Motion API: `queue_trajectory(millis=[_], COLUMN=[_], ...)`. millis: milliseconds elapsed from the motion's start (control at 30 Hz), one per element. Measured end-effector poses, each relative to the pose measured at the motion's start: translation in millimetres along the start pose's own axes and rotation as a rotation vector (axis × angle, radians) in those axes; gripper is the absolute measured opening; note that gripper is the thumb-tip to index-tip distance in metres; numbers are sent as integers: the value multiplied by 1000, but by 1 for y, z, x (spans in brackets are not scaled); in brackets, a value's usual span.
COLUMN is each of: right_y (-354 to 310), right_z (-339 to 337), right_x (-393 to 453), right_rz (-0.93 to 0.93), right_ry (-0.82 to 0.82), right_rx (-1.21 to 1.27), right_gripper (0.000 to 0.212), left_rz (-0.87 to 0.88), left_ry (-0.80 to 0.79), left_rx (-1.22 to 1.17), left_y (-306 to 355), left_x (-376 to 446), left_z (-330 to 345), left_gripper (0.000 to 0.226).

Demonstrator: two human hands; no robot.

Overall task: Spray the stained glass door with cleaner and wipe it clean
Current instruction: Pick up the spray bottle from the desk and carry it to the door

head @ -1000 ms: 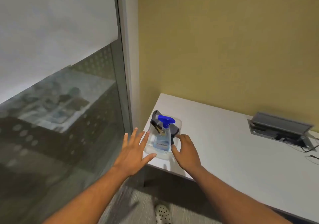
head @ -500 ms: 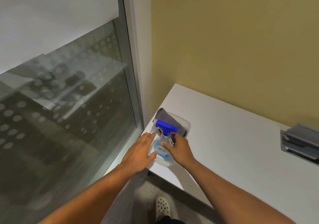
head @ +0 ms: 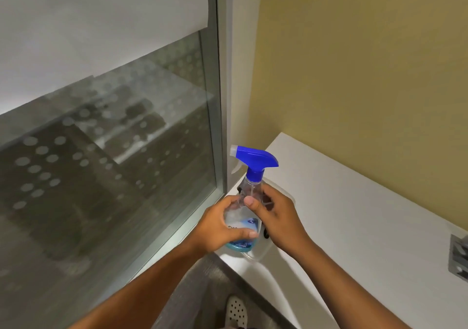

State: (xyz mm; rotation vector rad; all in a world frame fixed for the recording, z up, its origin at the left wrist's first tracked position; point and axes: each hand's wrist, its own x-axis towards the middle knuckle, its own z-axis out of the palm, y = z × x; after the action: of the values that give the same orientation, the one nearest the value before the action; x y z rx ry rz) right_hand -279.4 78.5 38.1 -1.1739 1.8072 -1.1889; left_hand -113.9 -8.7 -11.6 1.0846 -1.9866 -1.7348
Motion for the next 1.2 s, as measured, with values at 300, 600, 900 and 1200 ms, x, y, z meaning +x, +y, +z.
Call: queue_trajectory(millis=[300, 600, 900, 1200], right_y=[-65, -117, -176, -217], right_z=[32, 140, 252, 331], right_x=[30, 37, -64, -238], right_rz=[-70, 56, 143, 96], right_ry=[-204, -982, -1271, -1471], right_rx=[267, 726, 737, 630], right_gripper=[37, 32, 33, 27], left_rz=[-29, -185, -175, -110], left_ry=[184, 389, 734, 1050], left_rx=[-215, -277, -460, -427], left_y=[23, 7, -17, -58], left_x=[-43, -140, -291, -471], left_z=[-26, -72, -91, -62], left_gripper=[62, 47, 66, 63])
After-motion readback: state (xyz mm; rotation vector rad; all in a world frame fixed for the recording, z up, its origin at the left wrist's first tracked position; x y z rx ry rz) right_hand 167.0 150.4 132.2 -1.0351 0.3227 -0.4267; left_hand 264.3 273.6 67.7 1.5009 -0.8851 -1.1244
